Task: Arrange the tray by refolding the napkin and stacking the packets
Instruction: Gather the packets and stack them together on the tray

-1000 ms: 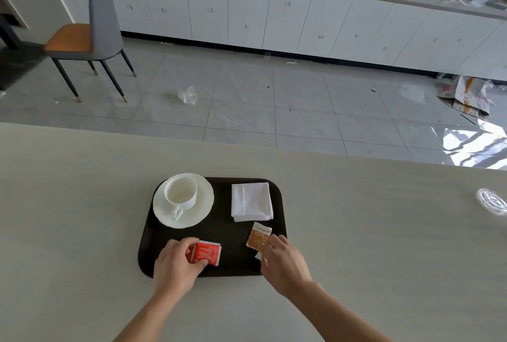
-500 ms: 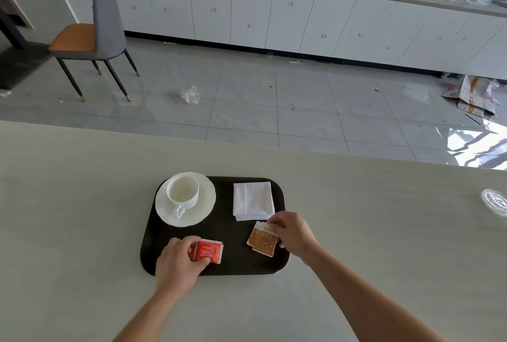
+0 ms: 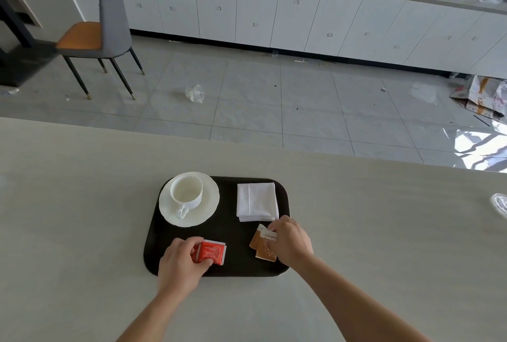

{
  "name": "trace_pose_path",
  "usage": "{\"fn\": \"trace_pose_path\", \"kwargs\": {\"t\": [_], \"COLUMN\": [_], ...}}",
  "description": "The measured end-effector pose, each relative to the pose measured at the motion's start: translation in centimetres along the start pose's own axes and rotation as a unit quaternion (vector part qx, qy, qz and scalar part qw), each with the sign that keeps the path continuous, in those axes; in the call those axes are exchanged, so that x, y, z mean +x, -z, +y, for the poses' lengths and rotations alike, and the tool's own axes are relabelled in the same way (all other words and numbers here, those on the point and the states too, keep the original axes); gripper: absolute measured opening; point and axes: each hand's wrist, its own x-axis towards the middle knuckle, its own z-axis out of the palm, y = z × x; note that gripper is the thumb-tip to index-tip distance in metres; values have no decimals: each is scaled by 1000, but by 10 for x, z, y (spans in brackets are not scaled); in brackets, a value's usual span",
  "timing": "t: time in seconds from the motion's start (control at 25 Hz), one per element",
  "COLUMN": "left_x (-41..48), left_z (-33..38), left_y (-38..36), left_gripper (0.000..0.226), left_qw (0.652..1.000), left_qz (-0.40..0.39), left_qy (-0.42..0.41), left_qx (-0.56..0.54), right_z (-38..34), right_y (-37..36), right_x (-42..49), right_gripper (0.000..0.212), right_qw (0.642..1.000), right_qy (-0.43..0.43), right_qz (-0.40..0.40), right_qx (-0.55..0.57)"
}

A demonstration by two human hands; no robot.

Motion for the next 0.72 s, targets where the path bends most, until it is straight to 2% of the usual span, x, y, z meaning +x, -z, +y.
{"fn": "trace_pose_path", "kwargs": {"t": [0.2, 0.32, 0.4, 0.48, 0.6, 0.72], "left_x": [-1, -1, -1, -2, -3, -6], "left_z": [2, 4, 4, 5, 10, 6], "left_y": [1, 2, 4, 5, 6, 8], "left_gripper": [58, 57, 52, 44, 36, 37], "left_qw": [1000, 1000, 999, 998, 997, 992], "left_qz": [-1, -9, -13, -7, 1, 36], "left_qy": [-3, 6, 20, 35, 38, 49], "left_qx": [6, 0, -25, -57, -69, -110], "right_z": [5, 5, 2, -11, -52, -85], "right_y": [-1, 3, 3, -2, -18, -34], "right_x": [2, -3, -9, -16, -19, -16], "right_gripper": [34, 43, 30, 22, 32, 48], "right_qw": [998, 1000, 997, 992, 984, 978], "right_qy": [30, 29, 53, 97, 173, 202], "right_qz": [-57, -2, 59, 74, 20, -45], "right_qx": [-9, 0, -3, 12, 38, -17]}}
